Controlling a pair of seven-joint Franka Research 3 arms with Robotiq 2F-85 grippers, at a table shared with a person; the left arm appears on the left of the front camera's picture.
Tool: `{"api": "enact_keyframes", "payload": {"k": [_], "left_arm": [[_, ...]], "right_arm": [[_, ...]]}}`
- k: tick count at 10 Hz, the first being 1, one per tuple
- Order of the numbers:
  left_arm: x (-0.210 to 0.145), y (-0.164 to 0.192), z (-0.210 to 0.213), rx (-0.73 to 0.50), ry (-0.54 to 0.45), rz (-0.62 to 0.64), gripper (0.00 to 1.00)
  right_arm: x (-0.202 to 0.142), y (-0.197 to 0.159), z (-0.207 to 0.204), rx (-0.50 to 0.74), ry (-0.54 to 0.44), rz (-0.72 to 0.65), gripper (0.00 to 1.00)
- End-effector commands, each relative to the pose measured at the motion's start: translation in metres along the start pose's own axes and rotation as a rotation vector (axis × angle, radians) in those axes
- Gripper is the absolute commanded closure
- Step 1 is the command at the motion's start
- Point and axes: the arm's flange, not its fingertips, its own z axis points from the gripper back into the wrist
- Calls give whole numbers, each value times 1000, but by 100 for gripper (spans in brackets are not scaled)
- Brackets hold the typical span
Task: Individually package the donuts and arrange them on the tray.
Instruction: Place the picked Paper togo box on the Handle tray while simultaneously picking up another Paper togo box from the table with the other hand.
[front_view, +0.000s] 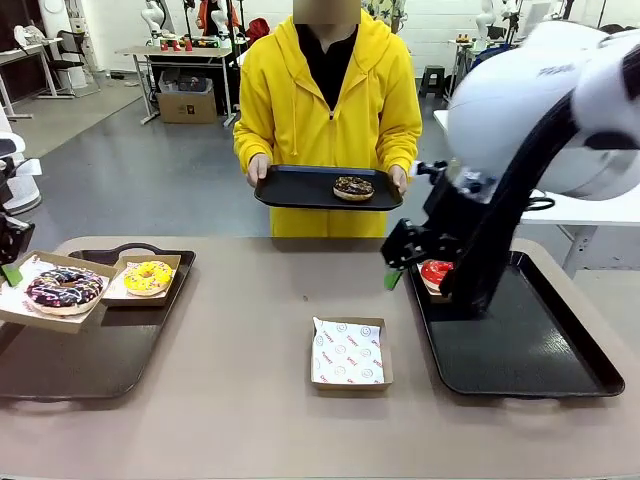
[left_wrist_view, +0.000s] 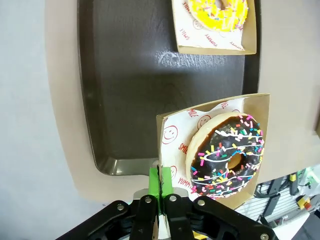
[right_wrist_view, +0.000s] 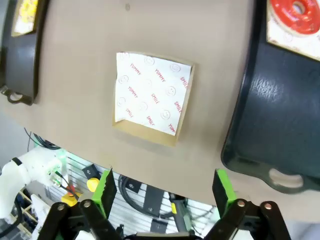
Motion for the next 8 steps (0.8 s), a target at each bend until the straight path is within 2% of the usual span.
{"api": "enact_keyframes", "payload": {"k": [1, 4, 8], "left_arm": [[-16, 15, -25, 17, -60, -54, 99], [-25, 22, -46, 29, -92, -79, 99], [-29, 14, -61, 100, -86, -60, 99]], "right_arm": [[21, 23, -31, -150, 65, -88, 0], [26, 35, -68, -243, 86, -126, 0], [34, 28, -102, -252, 124, -128, 0]]}}
